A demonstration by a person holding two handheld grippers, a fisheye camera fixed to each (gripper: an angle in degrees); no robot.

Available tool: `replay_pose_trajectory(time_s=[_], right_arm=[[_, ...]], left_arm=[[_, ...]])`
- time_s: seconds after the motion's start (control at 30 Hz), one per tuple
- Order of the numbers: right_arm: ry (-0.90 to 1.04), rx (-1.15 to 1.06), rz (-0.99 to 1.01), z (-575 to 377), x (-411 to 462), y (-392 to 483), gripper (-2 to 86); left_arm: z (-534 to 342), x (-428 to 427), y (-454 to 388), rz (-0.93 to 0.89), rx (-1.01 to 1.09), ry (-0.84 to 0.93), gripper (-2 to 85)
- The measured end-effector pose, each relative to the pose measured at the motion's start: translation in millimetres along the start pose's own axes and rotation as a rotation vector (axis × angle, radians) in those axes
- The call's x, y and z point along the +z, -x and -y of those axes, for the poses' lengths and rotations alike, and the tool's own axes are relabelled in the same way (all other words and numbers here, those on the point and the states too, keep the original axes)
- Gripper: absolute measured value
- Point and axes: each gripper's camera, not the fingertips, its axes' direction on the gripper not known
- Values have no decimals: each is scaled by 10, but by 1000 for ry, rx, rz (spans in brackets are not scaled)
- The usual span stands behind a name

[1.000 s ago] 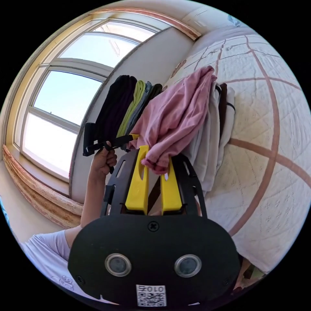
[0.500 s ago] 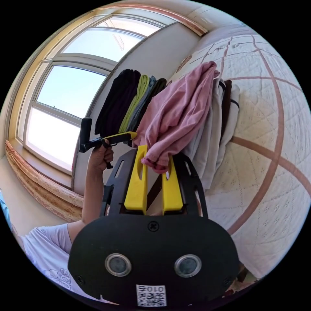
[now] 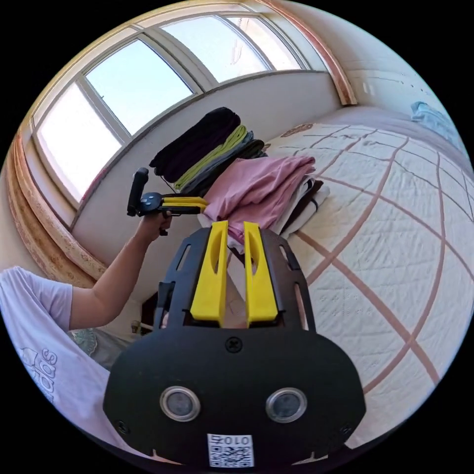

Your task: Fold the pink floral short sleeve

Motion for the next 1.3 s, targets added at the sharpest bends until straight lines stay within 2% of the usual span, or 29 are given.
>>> replay_pose_trajectory(time_s=[0.17, 0.23, 0.4, 0.47, 0.53, 0.6, 0.7, 0.8, 0.87, 0.93, 1.03, 1.17, 1.23, 1.3], right_arm=[[78, -156, -81, 389, 343, 337, 72], [56, -147, -124, 475, 370, 342, 72], [127, -135, -161, 619, 603, 418, 78], [191, -126, -183, 500, 780, 511, 84], [152, -134, -213, 355, 808, 560, 85], [136, -133, -207, 297, 777, 554, 84], [131, -111, -184, 346, 578, 496, 80], [63, -102, -223, 355, 248, 484, 83], [35, -63, -185, 290, -10, 452, 84], [12, -46, -175, 180, -205, 446, 84], [-1, -41, -192, 1, -446, 465, 82], [-6, -36, -188, -88, -657, 473, 83], [-21, -36, -178, -91, -760, 484, 83], [-31, -46, -184, -99, -863, 513, 83]], left_arm=[[-161, 65, 89, -64, -54, -33, 80], [-243, -72, 92, -51, -86, -111, 79], [-274, 16, 76, -30, -112, -150, 77], [-213, 173, 50, -25, -120, -101, 77], [-144, 471, 18, -13, -124, -13, 78], [-144, 607, 29, -43, -154, -6, 77], [-148, 445, -82, -10, -135, -118, 77], [-2, 258, -339, -30, -15, -200, 76], [135, 308, -547, -129, 112, -186, 75], [234, 369, -863, -130, 202, -171, 73], [272, 554, -1141, -87, 206, -128, 71], [316, 793, -1347, -158, 195, -133, 68], [355, 975, -1484, -109, 204, -57, 69], [357, 1047, -1500, -120, 178, -56, 71]])
